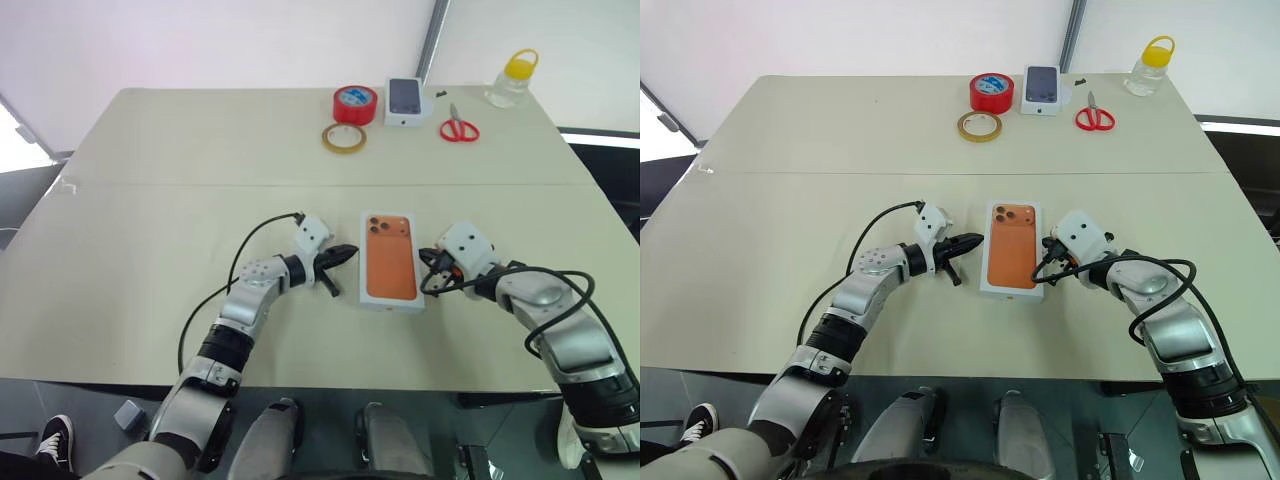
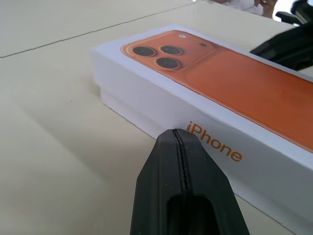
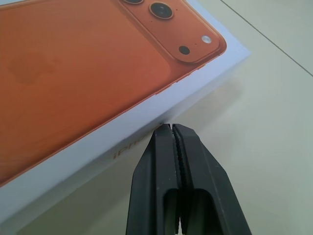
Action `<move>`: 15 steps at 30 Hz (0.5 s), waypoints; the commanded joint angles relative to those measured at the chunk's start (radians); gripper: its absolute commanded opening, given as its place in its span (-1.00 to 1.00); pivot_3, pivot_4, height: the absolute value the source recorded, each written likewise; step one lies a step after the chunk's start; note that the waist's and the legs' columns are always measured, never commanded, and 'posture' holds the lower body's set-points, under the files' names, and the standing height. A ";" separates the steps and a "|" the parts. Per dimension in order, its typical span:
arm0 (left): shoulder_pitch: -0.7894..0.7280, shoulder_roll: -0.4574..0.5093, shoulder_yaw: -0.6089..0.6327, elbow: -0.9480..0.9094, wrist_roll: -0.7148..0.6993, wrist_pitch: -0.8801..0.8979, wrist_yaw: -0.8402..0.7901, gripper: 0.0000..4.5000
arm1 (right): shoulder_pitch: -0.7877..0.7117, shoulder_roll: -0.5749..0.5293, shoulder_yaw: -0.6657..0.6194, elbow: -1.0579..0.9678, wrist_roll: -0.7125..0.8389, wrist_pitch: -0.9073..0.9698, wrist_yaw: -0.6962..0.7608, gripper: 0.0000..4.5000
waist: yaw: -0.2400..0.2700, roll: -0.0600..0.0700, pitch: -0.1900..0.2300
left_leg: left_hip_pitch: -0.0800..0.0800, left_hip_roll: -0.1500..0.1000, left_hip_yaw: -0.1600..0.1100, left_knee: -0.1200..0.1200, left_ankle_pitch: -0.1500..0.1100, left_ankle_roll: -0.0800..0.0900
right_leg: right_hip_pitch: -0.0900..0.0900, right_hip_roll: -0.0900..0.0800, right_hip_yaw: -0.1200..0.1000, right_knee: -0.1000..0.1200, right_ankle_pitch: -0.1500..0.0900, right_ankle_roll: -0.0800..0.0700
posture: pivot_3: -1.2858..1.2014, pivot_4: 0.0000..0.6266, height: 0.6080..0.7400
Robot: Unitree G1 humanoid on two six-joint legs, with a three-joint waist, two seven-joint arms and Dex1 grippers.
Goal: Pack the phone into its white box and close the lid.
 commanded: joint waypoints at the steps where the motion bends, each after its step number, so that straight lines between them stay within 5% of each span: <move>1: -0.040 -0.020 -0.001 -0.018 -0.011 -0.005 -0.004 -1.00 | -0.001 0.008 -0.015 -0.039 -0.002 -0.031 0.016 -0.97 | -0.001 0.000 0.000 | 0.000 0.000 0.000 0.000 0.000 0.000 | 0.000 0.000 0.000 0.000 0.000 0.000 | 0.03 -0.52 1.00; 15: 0.034 0.010 -0.008 -0.064 0.002 -0.006 -0.007 -1.00 | -0.011 0.023 -0.006 -0.033 -0.015 -0.028 0.039 -0.97 | -0.004 0.000 0.000 | 0.000 0.000 0.000 0.000 0.000 0.000 | 0.000 0.000 0.000 0.001 0.000 0.000 | 0.03 -0.52 1.00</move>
